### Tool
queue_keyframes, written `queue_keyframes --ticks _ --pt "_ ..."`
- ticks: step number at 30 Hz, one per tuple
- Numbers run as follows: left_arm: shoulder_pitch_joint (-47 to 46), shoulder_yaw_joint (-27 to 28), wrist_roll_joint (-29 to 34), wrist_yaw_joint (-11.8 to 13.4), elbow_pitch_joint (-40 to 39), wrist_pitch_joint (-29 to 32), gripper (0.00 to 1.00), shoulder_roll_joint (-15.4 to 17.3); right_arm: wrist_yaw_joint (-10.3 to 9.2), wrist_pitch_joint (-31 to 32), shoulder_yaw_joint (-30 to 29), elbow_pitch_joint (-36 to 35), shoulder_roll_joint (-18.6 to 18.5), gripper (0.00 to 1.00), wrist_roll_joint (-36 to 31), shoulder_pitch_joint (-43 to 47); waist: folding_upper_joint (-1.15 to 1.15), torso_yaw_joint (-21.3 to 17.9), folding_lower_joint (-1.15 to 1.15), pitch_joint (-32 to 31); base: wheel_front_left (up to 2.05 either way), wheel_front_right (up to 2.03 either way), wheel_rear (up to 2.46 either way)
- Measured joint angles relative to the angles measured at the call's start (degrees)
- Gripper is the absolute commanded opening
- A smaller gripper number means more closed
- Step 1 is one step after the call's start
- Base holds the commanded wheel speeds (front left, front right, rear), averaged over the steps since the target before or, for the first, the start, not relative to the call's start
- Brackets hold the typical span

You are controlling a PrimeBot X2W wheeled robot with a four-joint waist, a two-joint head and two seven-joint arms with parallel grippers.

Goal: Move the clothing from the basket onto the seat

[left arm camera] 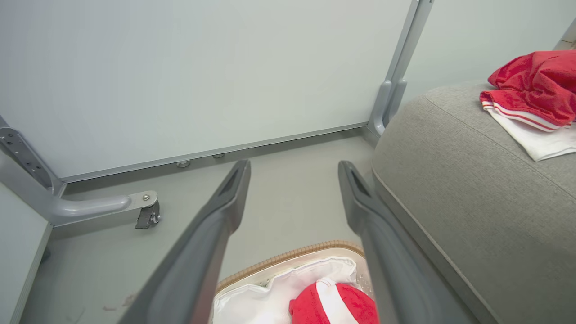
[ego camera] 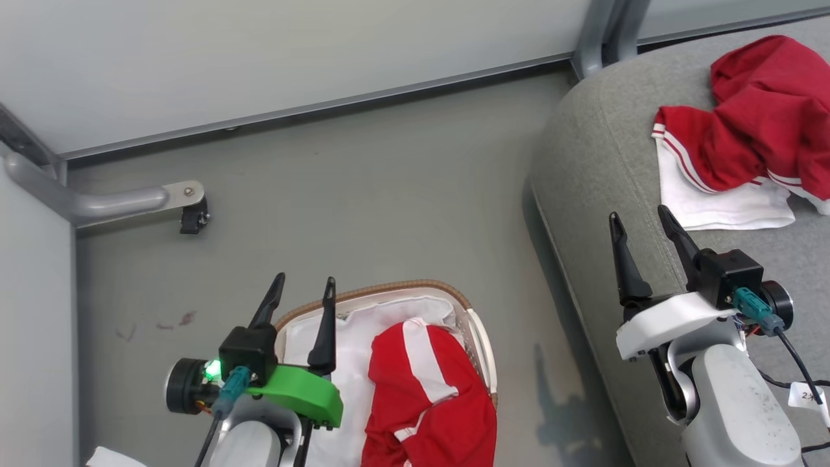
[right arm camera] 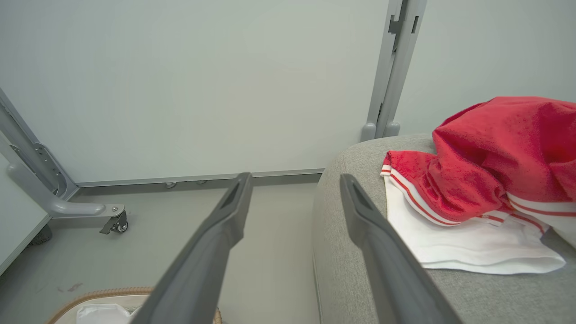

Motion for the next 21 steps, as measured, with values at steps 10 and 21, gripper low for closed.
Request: queue_keyframes --ticks 10,21 --pt "3.96 7.51 -0.1 1.32 0.04 0.0 1.0 0.02 0.0 0.0 0.05 0.67 0.45 1.0 0.33 2.61 0.0 4.46 0.0 -3.94 0.0 0.0 0.0" --pt "9.14 9.2 -0.69 1.26 0.4 0.0 1.0 0.03 0.0 0.0 -0.04 2.02 0.47 1.0 2.2 7.5 0.0 5.96 0.0 -8.8 0.0 0.0 0.0"
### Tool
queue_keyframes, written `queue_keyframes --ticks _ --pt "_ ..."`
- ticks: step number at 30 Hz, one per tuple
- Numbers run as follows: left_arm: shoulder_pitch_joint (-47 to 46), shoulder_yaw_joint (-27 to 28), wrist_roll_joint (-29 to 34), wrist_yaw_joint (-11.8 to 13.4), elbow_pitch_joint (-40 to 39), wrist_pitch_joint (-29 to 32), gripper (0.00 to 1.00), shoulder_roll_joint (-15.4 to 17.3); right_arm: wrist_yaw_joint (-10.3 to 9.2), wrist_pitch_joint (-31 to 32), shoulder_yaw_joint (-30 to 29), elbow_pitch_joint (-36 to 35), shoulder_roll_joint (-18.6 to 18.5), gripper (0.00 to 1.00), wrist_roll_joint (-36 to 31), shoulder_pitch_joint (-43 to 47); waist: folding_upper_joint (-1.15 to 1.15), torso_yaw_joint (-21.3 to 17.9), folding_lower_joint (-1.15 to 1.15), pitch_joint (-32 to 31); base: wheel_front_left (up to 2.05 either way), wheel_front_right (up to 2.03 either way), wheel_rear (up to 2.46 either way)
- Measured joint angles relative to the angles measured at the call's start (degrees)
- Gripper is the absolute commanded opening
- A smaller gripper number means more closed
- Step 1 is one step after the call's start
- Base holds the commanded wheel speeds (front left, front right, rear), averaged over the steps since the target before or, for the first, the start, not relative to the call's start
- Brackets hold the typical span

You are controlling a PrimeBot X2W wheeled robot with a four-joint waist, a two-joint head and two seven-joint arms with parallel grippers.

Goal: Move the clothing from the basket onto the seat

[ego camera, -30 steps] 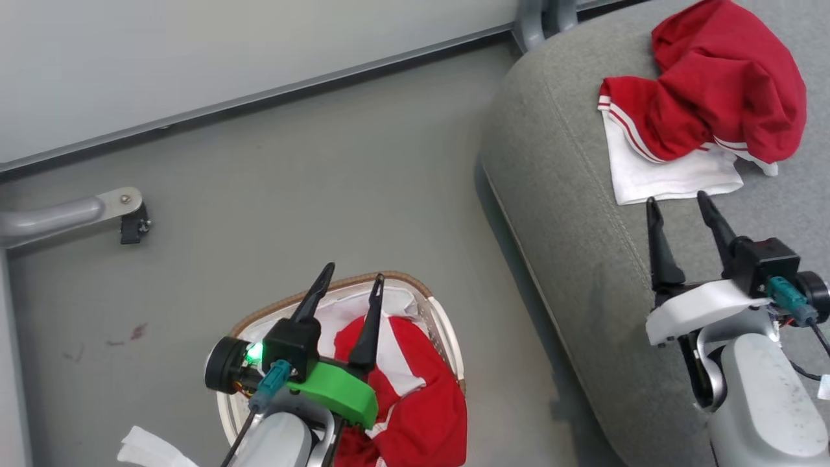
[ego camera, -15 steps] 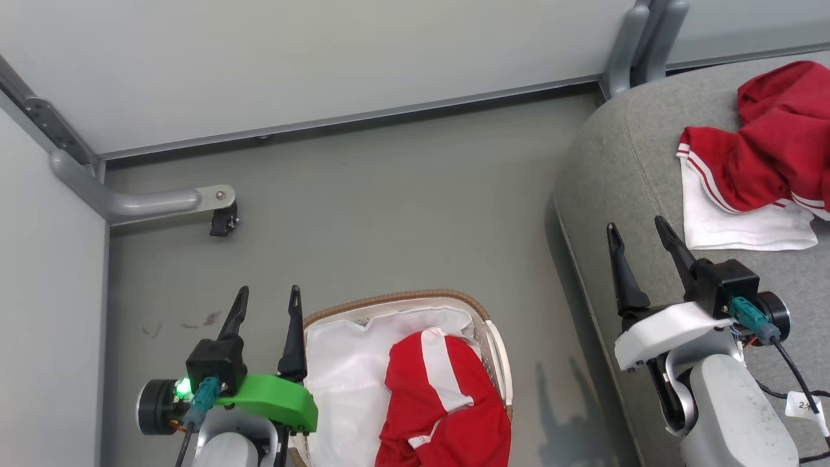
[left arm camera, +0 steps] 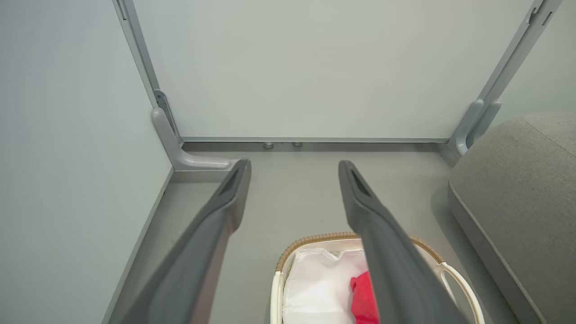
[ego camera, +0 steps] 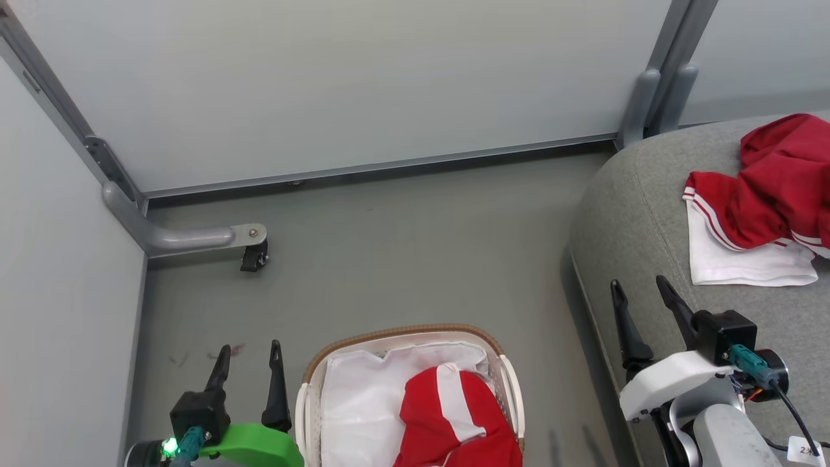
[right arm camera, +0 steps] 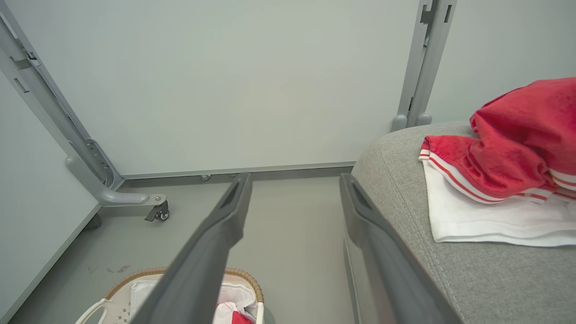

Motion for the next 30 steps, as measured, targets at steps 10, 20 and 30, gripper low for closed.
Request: queue_keyframes --ticks 10,20,30 --pt "0.18 -1.94 -0.91 -0.53 0.82 -0.01 1.0 0.0 -0.01 0.0 0.54 -0.51 -0.02 1.0 0.43 -0.91 0.0 -0.47 0.0 1.4 0.0 0.0 0.0" --pt "-8.86 -8.86 -3.34 -2.91 4.26 -0.01 1.0 -0.03 0.0 0.0 3.21 -4.85 -0.01 1.0 1.59 -9.19 0.0 -2.26 0.0 9.1 0.0 0.0 0.0" --pt "-19.08 -15.94 -4.13 -5.7 13.47 -0.01 1.0 -0.12 -0.01 0.0 7.16 -10.46 -0.04 1.0 3.9 -17.09 0.0 -5.81 0.0 19.53 0.0 0.0 0.0"
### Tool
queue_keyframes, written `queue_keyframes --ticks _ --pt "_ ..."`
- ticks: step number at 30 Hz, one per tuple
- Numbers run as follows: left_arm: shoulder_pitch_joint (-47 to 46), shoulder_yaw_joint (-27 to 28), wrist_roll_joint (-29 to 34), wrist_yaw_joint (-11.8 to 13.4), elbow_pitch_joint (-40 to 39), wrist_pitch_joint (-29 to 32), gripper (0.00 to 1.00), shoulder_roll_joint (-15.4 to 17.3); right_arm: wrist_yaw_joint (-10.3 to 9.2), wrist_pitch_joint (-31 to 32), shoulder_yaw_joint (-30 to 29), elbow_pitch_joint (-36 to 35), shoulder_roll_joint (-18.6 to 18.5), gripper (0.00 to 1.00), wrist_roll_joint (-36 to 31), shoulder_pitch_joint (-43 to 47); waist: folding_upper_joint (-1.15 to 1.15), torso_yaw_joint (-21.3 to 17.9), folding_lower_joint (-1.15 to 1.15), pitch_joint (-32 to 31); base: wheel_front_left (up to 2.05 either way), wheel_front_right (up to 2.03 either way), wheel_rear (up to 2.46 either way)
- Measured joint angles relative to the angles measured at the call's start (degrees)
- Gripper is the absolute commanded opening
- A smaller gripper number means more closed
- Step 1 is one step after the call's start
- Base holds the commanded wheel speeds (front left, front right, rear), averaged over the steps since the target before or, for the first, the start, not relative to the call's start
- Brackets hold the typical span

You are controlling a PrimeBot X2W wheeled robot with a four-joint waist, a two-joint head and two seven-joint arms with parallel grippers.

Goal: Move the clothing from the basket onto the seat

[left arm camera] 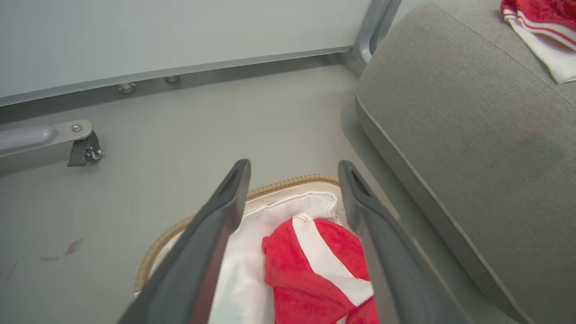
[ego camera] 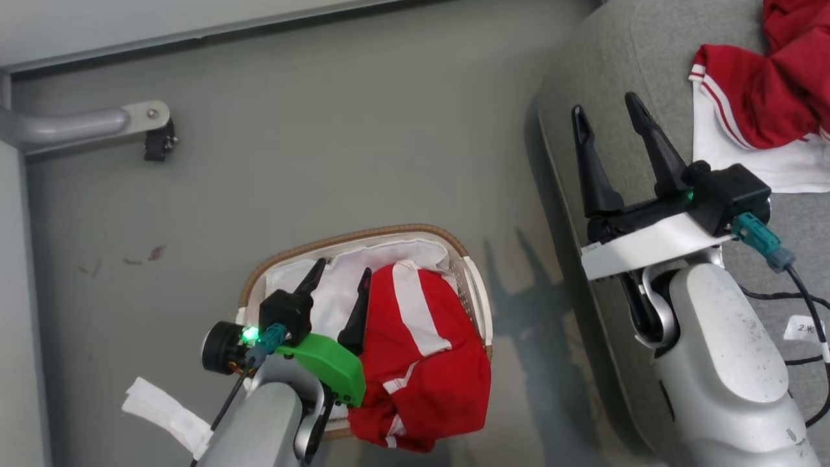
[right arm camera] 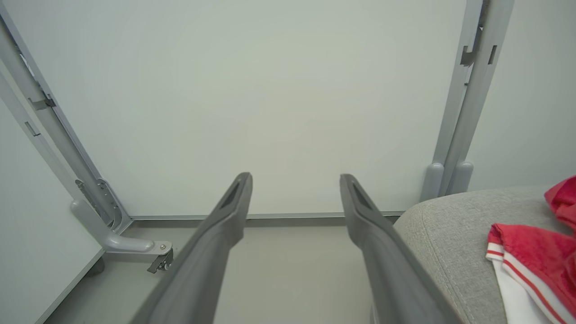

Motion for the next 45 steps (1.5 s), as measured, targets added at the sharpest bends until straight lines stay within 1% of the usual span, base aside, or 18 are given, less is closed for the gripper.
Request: queue_keyframes --ticks 6,12,19,22,25,29,33,35,39,45 --pt "-4.48 -3.08 0.41 -1.38 5.53 -0.01 1.0 0.0 0.0 0.0 1.49 -2.9 0.0 1.0 1.54 -3.61 0.0 -2.65 0.0 6.18 0.0 0.0 0.0" --pt "-8.49 -7.53 0.34 -2.14 12.83 0.0 1.0 -0.01 0.0 0.0 2.8 -4.9 0.0 1.0 2.38 -6.19 0.0 -5.36 0.0 11.94 0.0 0.0 0.0" --pt "-12.48 -17.79 -4.45 -2.2 18.64 0.0 1.0 0.18 0.0 0.0 3.59 -6.0 0.0 1.0 3.03 -7.32 0.0 -8.46 0.0 17.43 0.0 0.0 0.0" --pt "-14.3 -21.94 -6.9 -2.2 20.79 0.0 1.0 0.88 0.0 0.0 3.65 -6.32 -0.01 1.0 3.04 -7.95 0.0 -9.54 0.01 19.57 0.0 0.0 0.0" --pt "-16.29 -25.12 -7.75 -2.2 22.81 -0.01 1.0 1.89 0.0 0.0 3.7 -6.88 0.0 1.0 3.05 -8.23 0.0 -10.32 0.01 21.39 0.0 0.0 0.0" --pt "-19.08 -28.22 -7.28 -2.21 26.36 -0.01 1.0 2.45 0.0 0.0 3.77 -7.66 -0.01 1.0 3.04 -8.96 0.0 -11.07 0.01 23.6 0.0 0.0 0.0" --pt "-21.62 -28.88 -6.6 -2.2 29.59 0.0 1.0 2.85 0.01 0.0 3.82 -8.42 0.0 1.0 3.01 -9.51 0.0 -11.47 0.01 25.47 0.0 0.0 0.0" --pt "-23.16 -28.92 -5.83 -1.56 30.87 0.0 1.0 2.85 0.0 0.0 3.86 -8.9 0.0 1.0 3.0 -9.96 0.0 -11.58 0.01 26.44 0.0 0.0 0.0" --pt "-24.82 -27.54 -6.19 -0.94 32.3 0.0 1.0 2.61 0.01 0.0 3.92 -9.68 0.02 1.0 2.99 -10.76 0.0 -11.66 0.01 28.11 0.0 0.0 0.0" --pt "-26.69 -28.14 -6.12 -1.22 36.17 0.11 1.0 2.4 0.0 0.0 4.31 -10.25 0.02 1.0 2.99 -11.57 0.0 -11.78 0.01 29.51 0.0 0.0 0.0"
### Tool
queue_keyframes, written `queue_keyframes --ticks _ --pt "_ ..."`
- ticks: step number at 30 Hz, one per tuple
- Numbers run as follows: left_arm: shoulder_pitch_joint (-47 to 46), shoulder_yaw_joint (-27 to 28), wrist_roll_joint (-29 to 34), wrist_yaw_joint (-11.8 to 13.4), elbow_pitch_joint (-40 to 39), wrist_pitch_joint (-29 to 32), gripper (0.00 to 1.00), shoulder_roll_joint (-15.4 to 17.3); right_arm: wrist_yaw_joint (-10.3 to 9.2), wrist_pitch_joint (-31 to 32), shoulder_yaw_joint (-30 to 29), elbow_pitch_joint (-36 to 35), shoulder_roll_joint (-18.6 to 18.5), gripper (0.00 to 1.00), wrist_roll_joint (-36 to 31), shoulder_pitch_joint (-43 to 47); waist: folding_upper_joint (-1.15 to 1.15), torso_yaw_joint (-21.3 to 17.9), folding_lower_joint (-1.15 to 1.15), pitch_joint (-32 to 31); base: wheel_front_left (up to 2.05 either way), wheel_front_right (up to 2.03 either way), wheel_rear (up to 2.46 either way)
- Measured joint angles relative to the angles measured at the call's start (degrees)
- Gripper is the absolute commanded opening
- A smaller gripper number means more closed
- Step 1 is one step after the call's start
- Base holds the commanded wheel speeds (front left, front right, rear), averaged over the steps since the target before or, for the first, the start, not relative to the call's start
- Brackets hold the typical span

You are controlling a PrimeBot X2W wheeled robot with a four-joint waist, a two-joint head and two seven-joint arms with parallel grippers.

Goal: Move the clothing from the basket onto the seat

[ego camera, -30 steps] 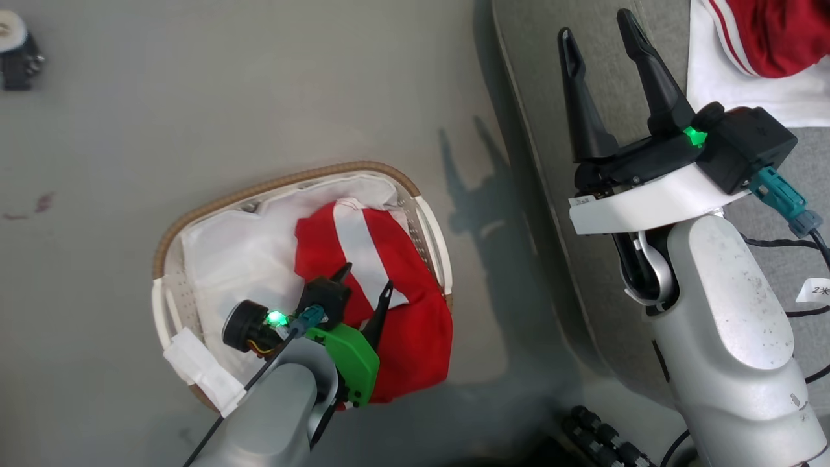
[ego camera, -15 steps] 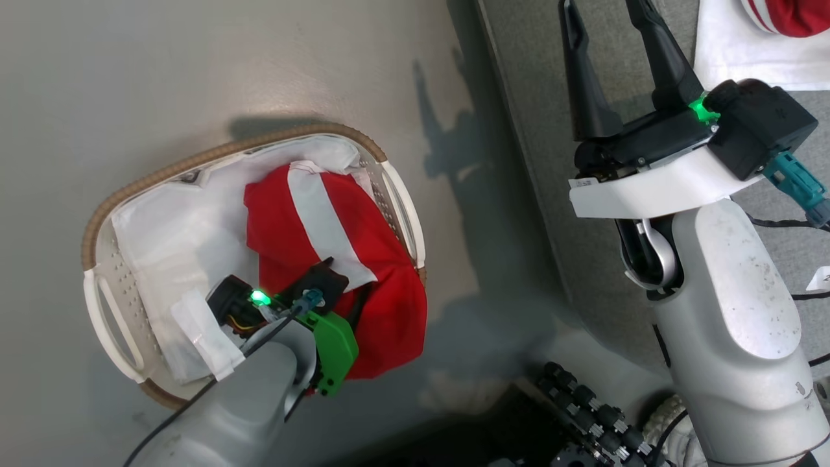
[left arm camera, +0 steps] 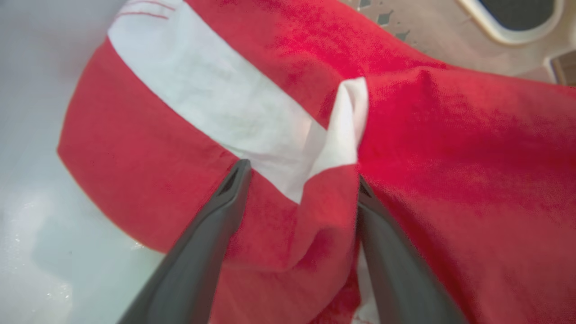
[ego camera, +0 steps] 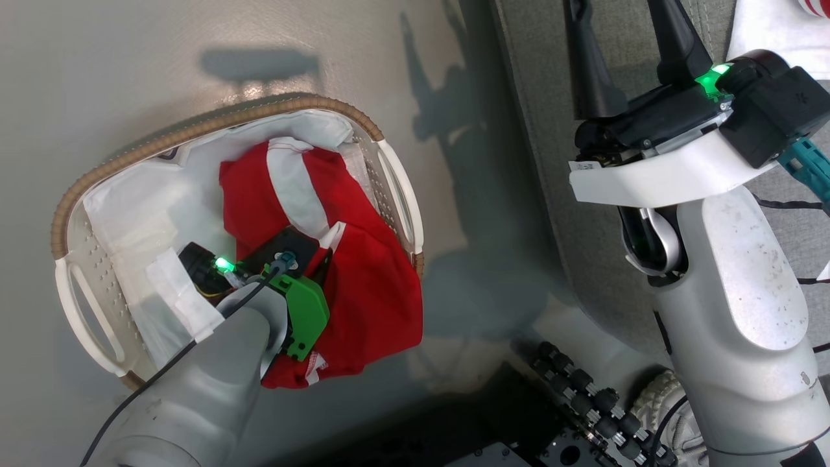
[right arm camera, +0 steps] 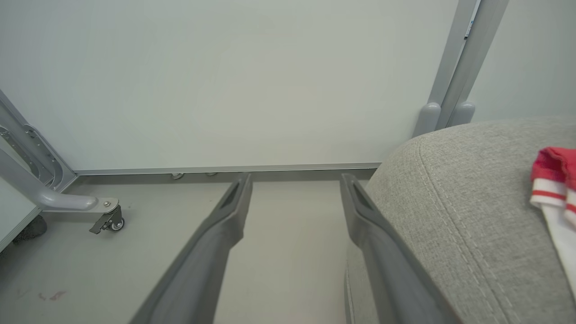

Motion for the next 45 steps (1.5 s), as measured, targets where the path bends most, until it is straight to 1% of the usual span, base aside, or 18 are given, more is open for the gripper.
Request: queue_keyframes --ticks 3,4,6,10,14,18,20,25,31,40,45 --pt "-0.08 -0.56 -0.15 -0.49 1.12 1.47 1.0 -0.38 0.01 0.0 0.15 0.0 0.0 1.0 0.02 -0.04 0.0 -0.05 0.0 -0.09 0.0 0.0 0.0" --pt "-0.07 -0.67 -0.49 -0.66 1.32 1.87 0.87 -0.49 0.01 0.0 0.2 0.02 0.0 1.0 0.02 -0.04 0.0 -0.03 0.0 -0.2 0.0 0.0 0.0" --pt "-0.03 -1.07 -0.92 -0.75 1.62 2.23 0.0 -0.58 0.01 0.0 0.3 0.14 0.0 1.0 0.02 -0.04 0.0 0.03 -0.01 -0.53 0.0 0.0 0.0" --pt "1.21 -1.42 -2.37 -0.93 1.85 2.74 0.0 -0.89 0.01 0.0 0.49 1.0 0.0 1.0 0.02 0.04 0.0 0.26 -0.01 -1.77 0.0 0.0 0.0" --pt "4.24 -2.83 -3.19 -0.96 1.58 0.98 0.0 -1.07 0.0 0.0 0.96 2.89 0.02 1.0 0.11 0.69 0.0 0.64 -0.01 -4.59 0.0 0.0 0.0" --pt "6.54 -1.37 -4.86 -0.99 0.89 0.26 0.0 -1.22 0.01 0.01 0.96 4.67 0.01 1.0 -0.13 2.18 0.0 1.14 -0.01 -7.51 0.0 0.0 0.0" --pt "7.62 -0.09 -5.42 -0.56 -1.08 0.08 0.0 -1.16 0.01 0.0 0.87 5.63 0.02 1.0 -0.6 3.14 0.0 1.54 -0.01 -9.37 0.0 0.0 0.0" --pt "11.31 3.74 -5.64 0.96 -9.06 -0.08 0.0 -0.88 0.0 0.0 0.38 7.66 0.04 1.0 -1.19 5.87 0.0 2.77 -0.01 -14.1 0.0 0.0 0.0" --pt "17.8 10.45 -4.59 2.22 -18.09 -0.08 0.0 -0.7 0.01 0.01 0.16 10.15 0.05 1.0 -2.18 10.03 0.0 4.71 -0.01 -20.73 0.0 0.0 0.0" --pt "25.98 19.92 -0.08 2.07 -29.75 -0.08 0.0 -1.31 0.01 0.0 -0.02 12.65 0.05 1.0 -2.66 15.46 0.0 8.04 -0.01 -30.1 0.0 0.0 0.0" --pt "29.47 24.75 2.46 1.27 -36.84 -0.08 0.0 -1.92 0.0 0.0 -0.15 13.55 0.07 1.0 -3.02 18.55 0.0 9.77 -0.01 -34.89 0.0 0.0 0.0"
